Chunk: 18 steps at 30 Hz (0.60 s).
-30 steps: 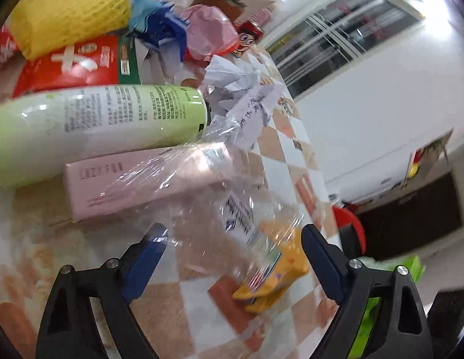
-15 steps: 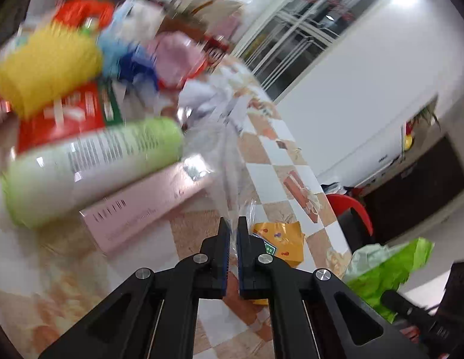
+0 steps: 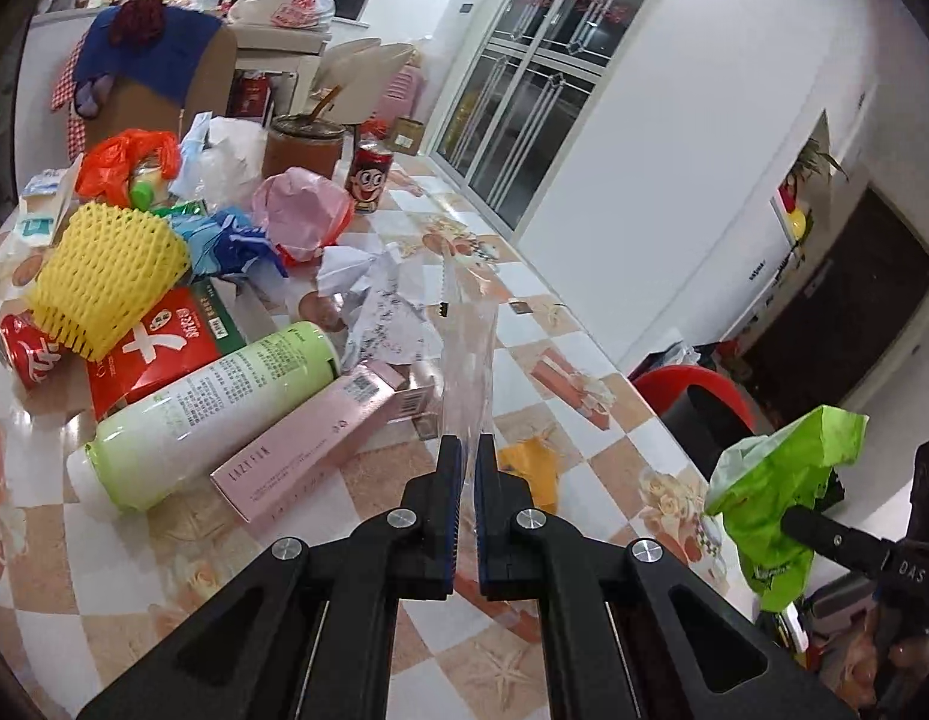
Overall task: Collect trash
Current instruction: 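Grasp the clear plastic wrapper with the left gripper, then carry the wrapper and green bag over the trash bin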
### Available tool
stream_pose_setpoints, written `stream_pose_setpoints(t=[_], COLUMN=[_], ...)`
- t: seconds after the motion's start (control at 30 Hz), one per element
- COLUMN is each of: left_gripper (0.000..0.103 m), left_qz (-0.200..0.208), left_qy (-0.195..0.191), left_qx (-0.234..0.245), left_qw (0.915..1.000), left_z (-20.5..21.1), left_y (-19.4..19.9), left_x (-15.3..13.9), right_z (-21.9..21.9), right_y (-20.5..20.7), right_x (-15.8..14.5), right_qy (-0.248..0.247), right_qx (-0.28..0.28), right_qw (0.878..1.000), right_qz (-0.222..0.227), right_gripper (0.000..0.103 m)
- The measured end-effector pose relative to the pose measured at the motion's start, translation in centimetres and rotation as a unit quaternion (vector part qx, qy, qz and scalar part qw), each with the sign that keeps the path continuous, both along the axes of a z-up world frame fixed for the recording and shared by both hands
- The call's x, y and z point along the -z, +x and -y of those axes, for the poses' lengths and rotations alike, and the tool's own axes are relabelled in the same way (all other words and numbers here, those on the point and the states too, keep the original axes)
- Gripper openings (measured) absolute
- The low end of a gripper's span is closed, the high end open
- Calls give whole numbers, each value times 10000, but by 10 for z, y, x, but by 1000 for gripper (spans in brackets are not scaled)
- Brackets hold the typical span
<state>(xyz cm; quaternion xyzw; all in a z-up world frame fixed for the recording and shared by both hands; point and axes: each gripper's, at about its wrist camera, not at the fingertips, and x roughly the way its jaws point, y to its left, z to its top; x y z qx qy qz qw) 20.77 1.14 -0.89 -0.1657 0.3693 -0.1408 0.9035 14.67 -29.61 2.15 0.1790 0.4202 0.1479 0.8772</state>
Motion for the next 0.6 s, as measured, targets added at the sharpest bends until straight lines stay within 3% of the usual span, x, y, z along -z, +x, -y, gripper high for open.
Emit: stream_pose_setpoints(t=[0.3,0.6], left_gripper=[101,101], left_qz=[379,640], left_qy=[17,88], left_qx=[413,1271], left_qw=[9984,9898], left_z=[37,125], left_y=[-10,3], left_x=[-44,-78], right_z=[43,106], right_y=[-9,-17], right_x=[-14,-18], right_qy=[85,127], right_qx=[344,914], right_qw=[9992,9952], right_qz=[203,316], right_gripper=[25,25])
